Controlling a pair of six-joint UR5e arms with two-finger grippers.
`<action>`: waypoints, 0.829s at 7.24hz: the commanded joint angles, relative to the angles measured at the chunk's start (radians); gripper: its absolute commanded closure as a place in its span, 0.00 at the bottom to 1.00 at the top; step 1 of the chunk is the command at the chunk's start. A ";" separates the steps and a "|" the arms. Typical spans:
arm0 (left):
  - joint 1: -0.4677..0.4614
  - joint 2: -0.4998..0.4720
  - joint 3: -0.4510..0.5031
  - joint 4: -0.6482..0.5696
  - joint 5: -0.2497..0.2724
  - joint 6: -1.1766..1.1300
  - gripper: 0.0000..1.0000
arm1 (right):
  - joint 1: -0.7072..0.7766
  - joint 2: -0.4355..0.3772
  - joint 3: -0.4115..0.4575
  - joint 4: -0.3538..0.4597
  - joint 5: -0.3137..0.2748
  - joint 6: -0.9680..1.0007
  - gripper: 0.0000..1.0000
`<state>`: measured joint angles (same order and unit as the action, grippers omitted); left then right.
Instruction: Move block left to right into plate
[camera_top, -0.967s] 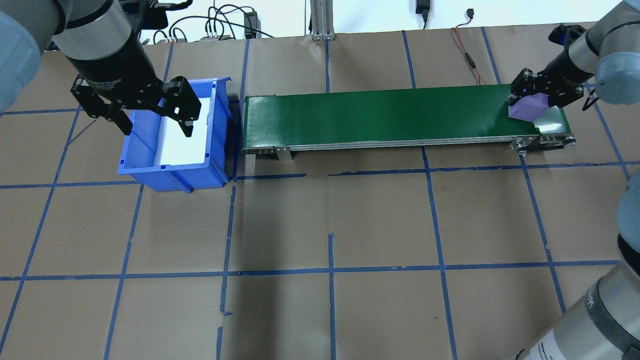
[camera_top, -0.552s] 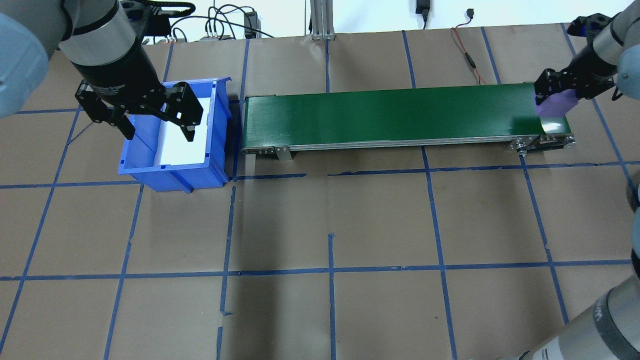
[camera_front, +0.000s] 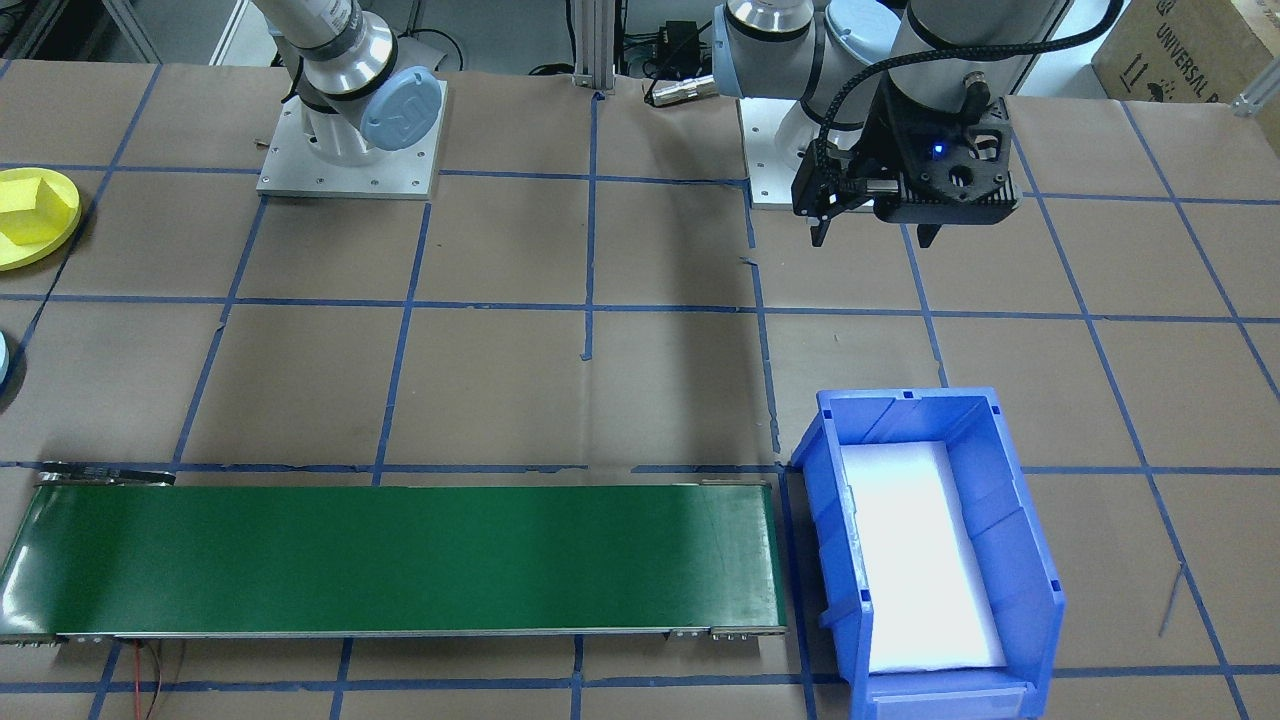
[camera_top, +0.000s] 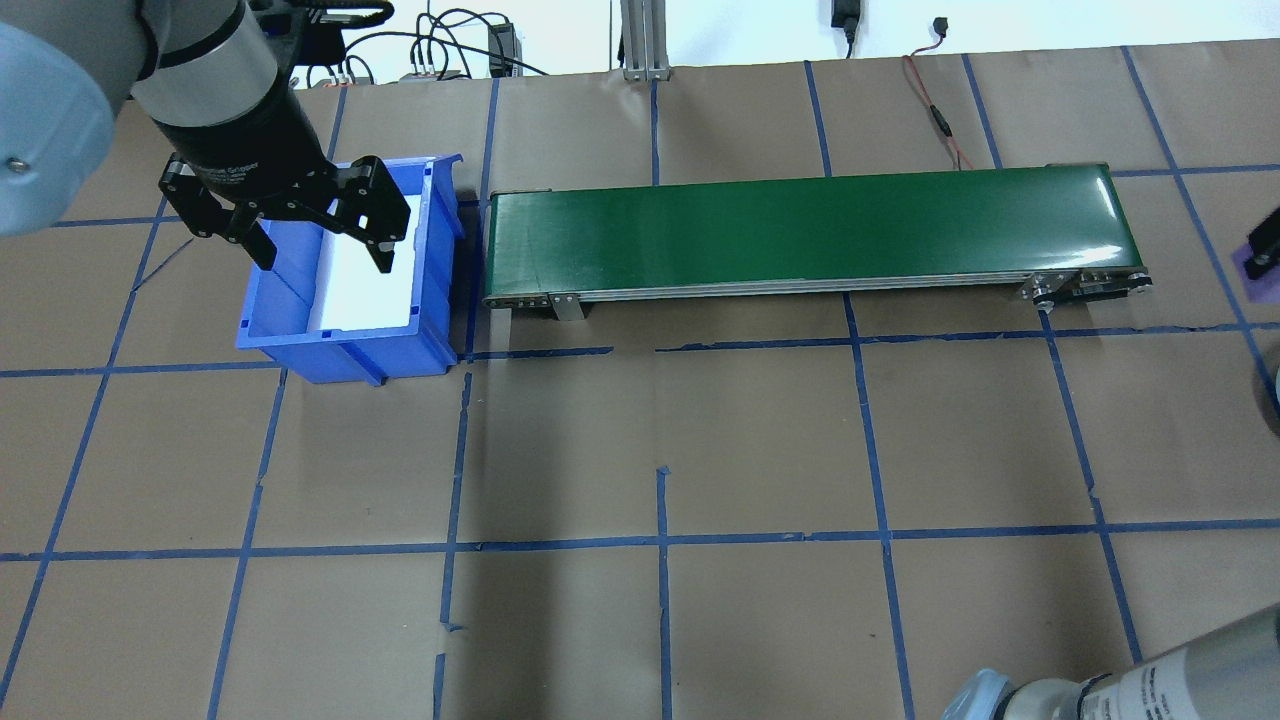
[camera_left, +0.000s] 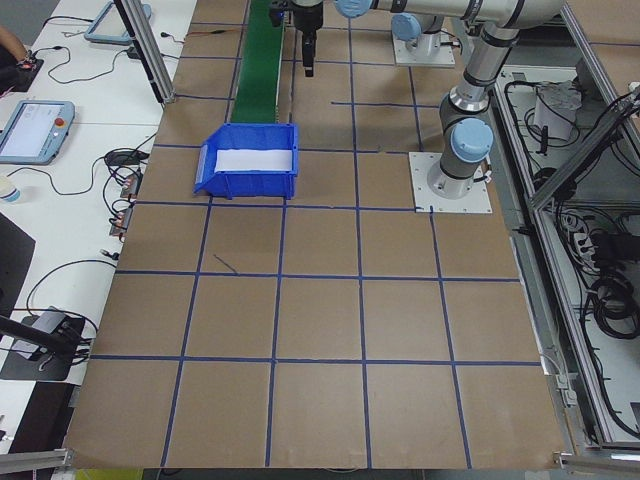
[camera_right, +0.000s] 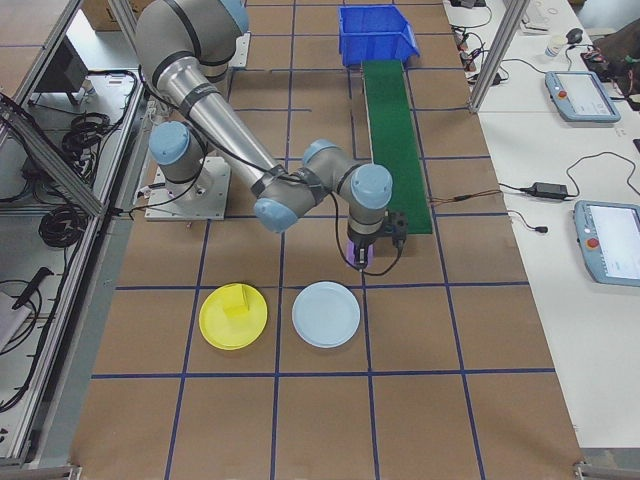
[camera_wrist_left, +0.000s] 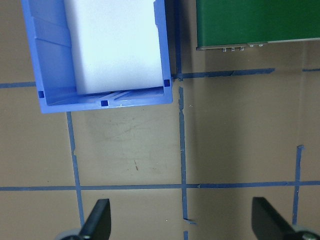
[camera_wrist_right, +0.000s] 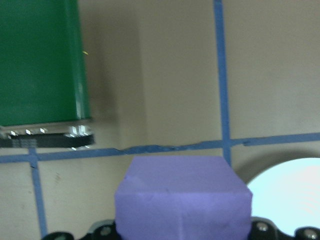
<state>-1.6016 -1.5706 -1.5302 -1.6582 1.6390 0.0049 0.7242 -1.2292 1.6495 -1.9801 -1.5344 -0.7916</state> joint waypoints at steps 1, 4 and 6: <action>0.002 -0.003 -0.001 0.001 0.002 0.001 0.00 | -0.156 0.029 0.030 -0.044 -0.003 -0.171 0.57; 0.000 -0.009 0.004 0.003 -0.001 -0.006 0.00 | -0.160 0.086 0.070 -0.129 0.011 -0.179 0.12; -0.001 -0.008 0.007 0.001 0.001 0.000 0.00 | -0.160 0.083 0.069 -0.129 0.008 -0.179 0.00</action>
<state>-1.6019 -1.5794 -1.5244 -1.6555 1.6395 0.0029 0.5651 -1.1456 1.7174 -2.1077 -1.5301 -0.9705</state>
